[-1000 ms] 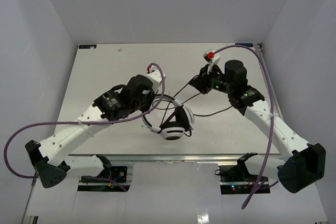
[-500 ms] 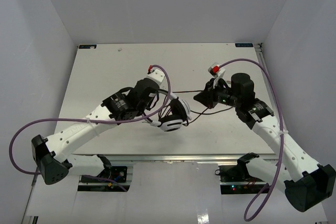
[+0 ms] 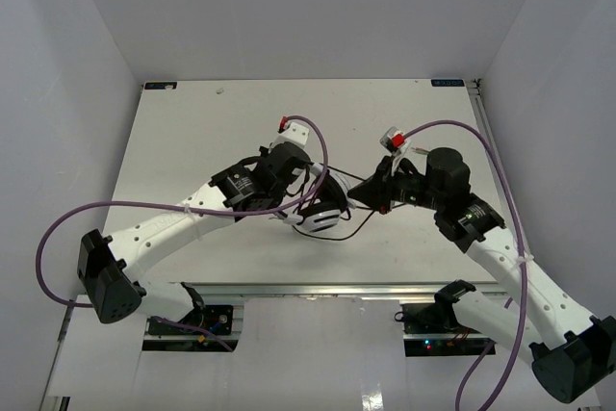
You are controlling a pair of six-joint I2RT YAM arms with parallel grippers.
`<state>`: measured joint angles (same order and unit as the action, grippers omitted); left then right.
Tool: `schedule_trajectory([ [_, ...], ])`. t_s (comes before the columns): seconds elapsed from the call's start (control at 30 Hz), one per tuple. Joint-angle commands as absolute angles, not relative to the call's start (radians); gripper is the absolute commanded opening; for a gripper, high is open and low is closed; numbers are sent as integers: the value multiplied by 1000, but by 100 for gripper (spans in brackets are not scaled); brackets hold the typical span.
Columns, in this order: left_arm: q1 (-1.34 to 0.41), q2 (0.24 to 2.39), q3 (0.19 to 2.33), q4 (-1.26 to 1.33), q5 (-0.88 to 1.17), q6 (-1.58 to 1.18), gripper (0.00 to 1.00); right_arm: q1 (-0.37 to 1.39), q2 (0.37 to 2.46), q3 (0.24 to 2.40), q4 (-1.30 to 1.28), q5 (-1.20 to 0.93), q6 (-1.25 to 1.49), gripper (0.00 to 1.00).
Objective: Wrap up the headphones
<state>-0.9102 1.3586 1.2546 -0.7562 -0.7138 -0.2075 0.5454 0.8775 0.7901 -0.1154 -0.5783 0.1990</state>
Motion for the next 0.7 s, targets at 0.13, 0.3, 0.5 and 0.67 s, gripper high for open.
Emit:
schedule_trajectory([
  [0.13,-887,1426,1413,-957,-998,-466,0,728,885,669,231,-649,321,9],
  [0.3,-887,1472,1517,-1081,-1013,-647,0,867,906,607,289,-504,313,10],
  [0.5,-886,1447,1578,-1066,-961,-666,0,976,938,521,375,-332,298,10],
  [0.67,-887,1438,1601,-1052,-921,-620,0,1026,962,496,411,-239,295,10],
])
